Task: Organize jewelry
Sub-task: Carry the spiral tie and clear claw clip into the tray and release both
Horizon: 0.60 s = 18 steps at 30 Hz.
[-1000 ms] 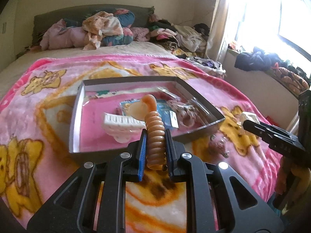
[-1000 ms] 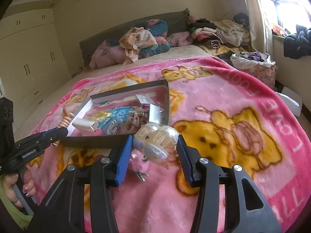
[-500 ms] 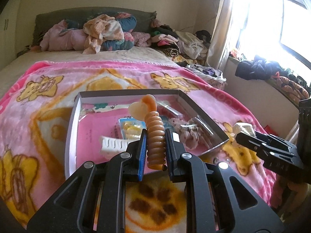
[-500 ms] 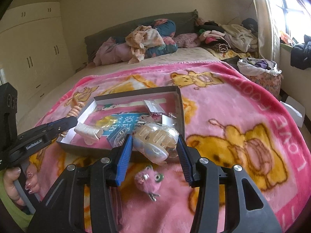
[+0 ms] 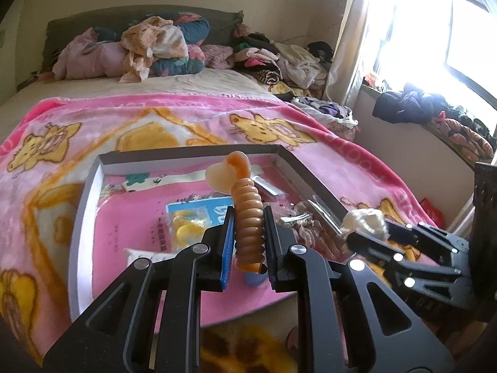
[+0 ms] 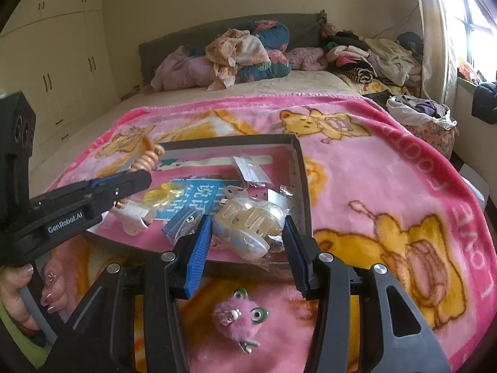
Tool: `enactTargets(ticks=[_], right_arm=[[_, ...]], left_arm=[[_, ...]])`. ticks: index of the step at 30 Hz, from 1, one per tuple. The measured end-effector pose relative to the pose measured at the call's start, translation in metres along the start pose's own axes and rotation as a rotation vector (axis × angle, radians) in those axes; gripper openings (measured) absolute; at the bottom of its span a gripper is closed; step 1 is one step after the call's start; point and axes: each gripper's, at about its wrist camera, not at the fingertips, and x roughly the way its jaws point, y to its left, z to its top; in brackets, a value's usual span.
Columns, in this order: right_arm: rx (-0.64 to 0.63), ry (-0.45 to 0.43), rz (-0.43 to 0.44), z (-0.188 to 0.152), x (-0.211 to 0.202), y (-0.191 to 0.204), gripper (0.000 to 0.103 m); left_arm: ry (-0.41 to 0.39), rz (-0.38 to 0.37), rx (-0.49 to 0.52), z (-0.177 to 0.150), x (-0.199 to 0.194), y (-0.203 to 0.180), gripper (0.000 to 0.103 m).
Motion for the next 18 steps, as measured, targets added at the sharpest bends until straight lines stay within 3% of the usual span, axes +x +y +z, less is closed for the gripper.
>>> enactTargets(ticks=[18], right_arm=[[-0.036, 0.072, 0.032, -0.002, 0.036, 0.011, 0.045]], left_arm=[[0.044, 0.030, -0.008, 0.009, 0.036, 0.005, 0.011]])
